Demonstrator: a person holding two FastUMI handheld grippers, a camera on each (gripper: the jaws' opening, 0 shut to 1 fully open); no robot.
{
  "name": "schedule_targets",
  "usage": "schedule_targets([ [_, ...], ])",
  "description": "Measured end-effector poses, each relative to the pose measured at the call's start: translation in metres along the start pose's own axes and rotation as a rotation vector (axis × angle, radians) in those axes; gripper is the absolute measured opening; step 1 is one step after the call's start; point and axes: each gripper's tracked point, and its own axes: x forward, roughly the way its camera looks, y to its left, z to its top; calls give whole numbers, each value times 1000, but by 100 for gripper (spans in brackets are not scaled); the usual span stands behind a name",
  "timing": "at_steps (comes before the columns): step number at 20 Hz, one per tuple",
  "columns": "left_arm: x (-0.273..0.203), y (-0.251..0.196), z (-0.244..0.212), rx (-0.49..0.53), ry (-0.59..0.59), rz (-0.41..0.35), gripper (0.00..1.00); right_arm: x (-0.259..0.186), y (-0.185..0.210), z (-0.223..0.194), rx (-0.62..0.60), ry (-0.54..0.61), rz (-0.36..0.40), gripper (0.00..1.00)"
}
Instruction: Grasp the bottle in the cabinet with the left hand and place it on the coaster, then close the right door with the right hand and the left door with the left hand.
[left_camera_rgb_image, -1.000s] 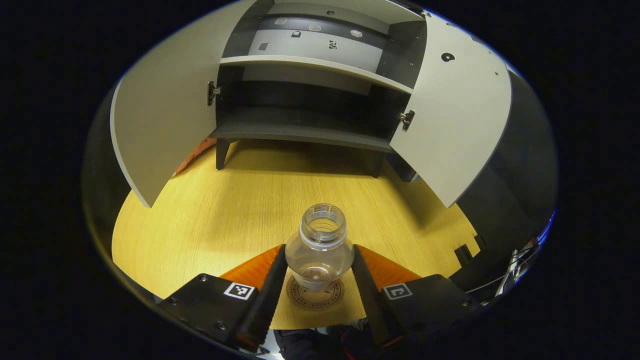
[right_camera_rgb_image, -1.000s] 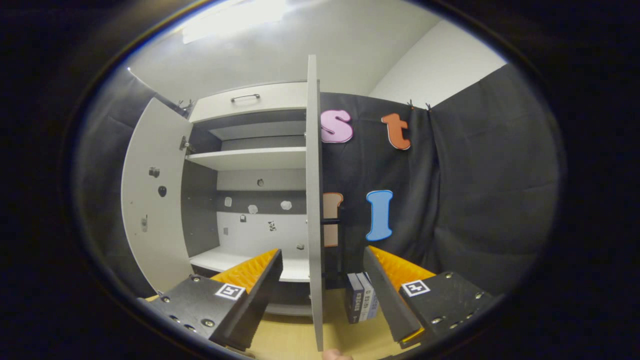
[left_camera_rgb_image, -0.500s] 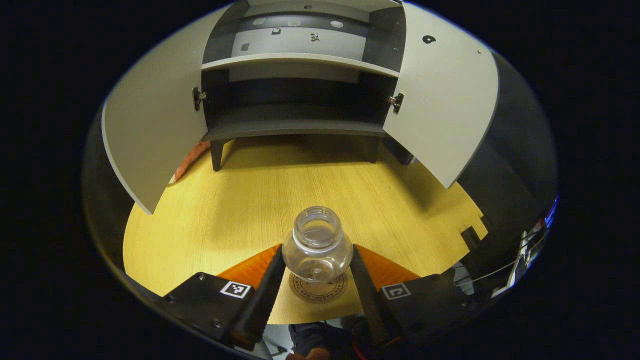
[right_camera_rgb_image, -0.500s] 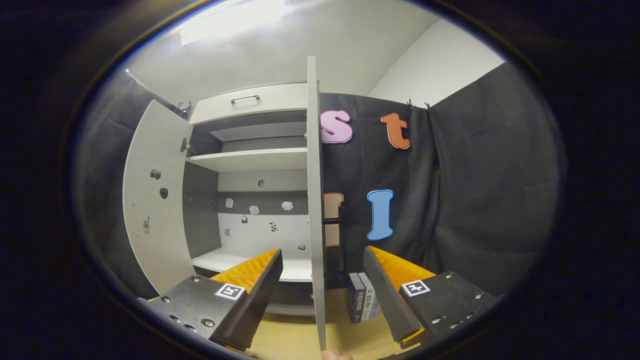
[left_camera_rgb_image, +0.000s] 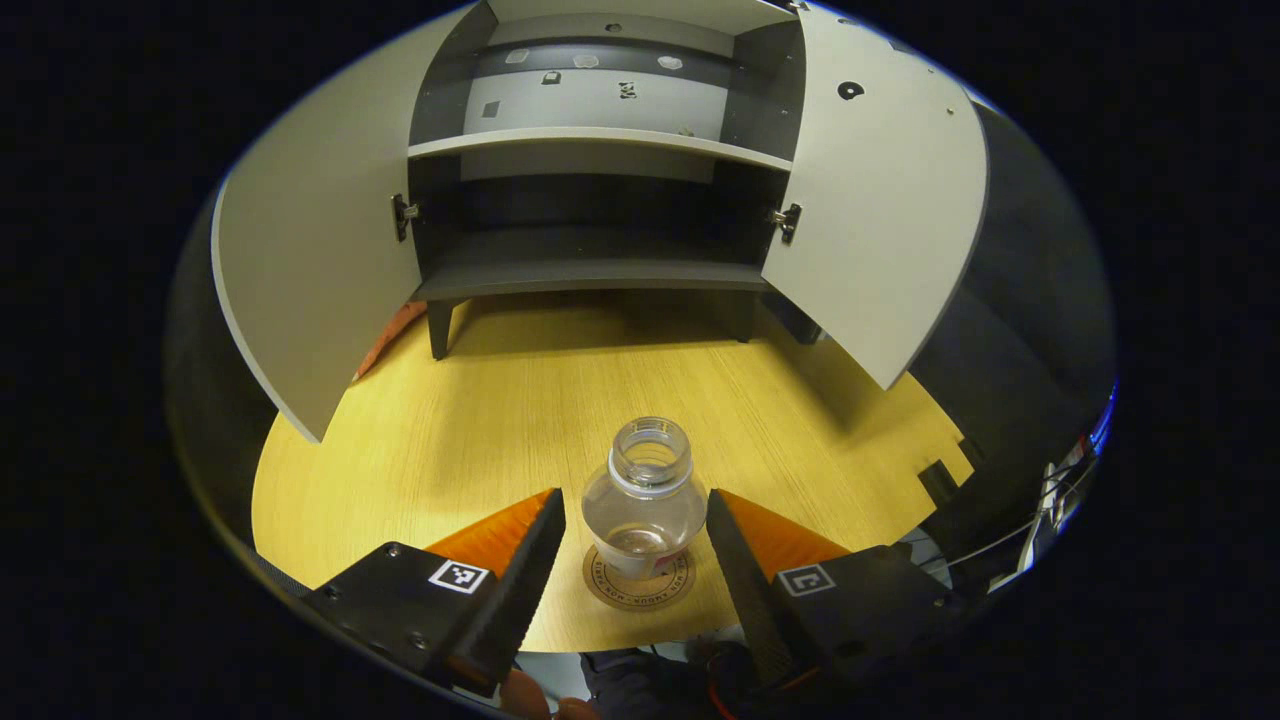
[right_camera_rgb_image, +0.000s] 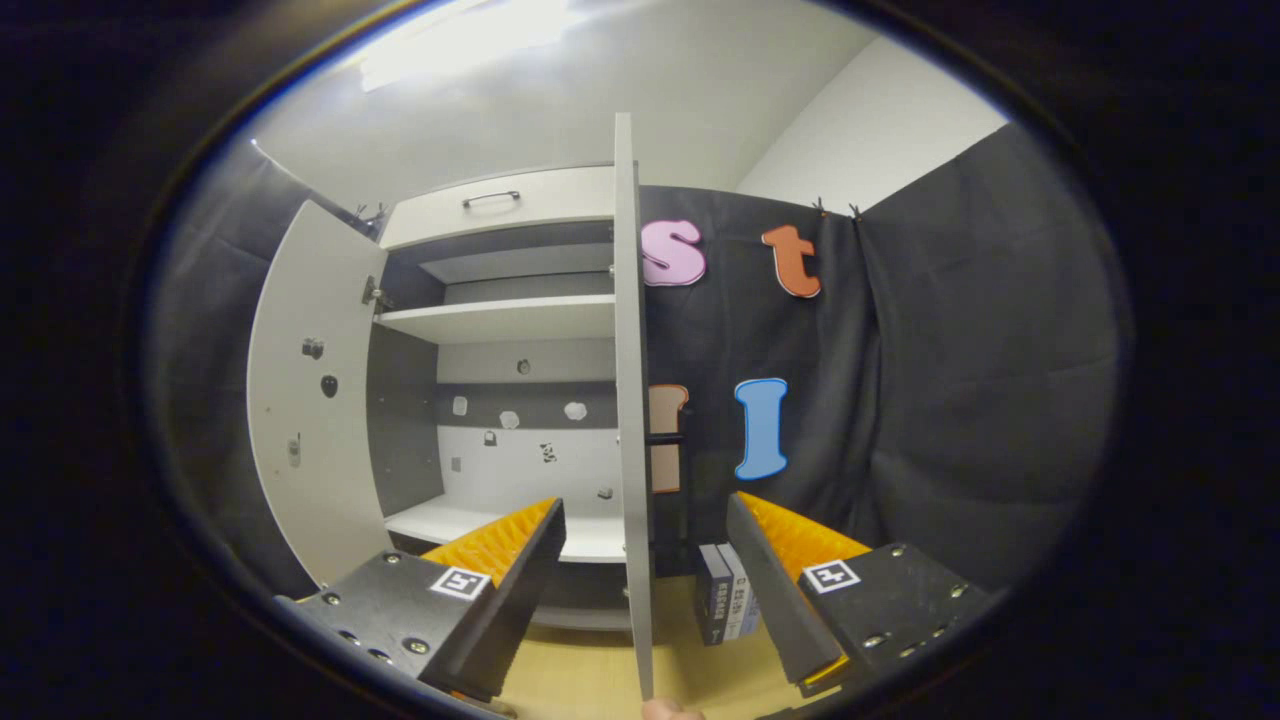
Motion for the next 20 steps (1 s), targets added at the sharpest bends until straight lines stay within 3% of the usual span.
schedule_targets([
  [1,-3,-2,3,17,-6,-6,89,0,0,0,1,-1,0,98],
  [6,-21,-7,31,122,-61,-32,89,3,-3,0,0,-4,-4,98],
  [10,-37,-8,64,97,-118,-46,89,4,-7,0,5,-5,-8,98],
  [14,-64,-5,132,17,-267,-27,89,5,-12,-1,1,-6,-17,98],
  [20,-137,3,270,1,-578,84,91,10,-25,4,-18,-20,-45,98],
])
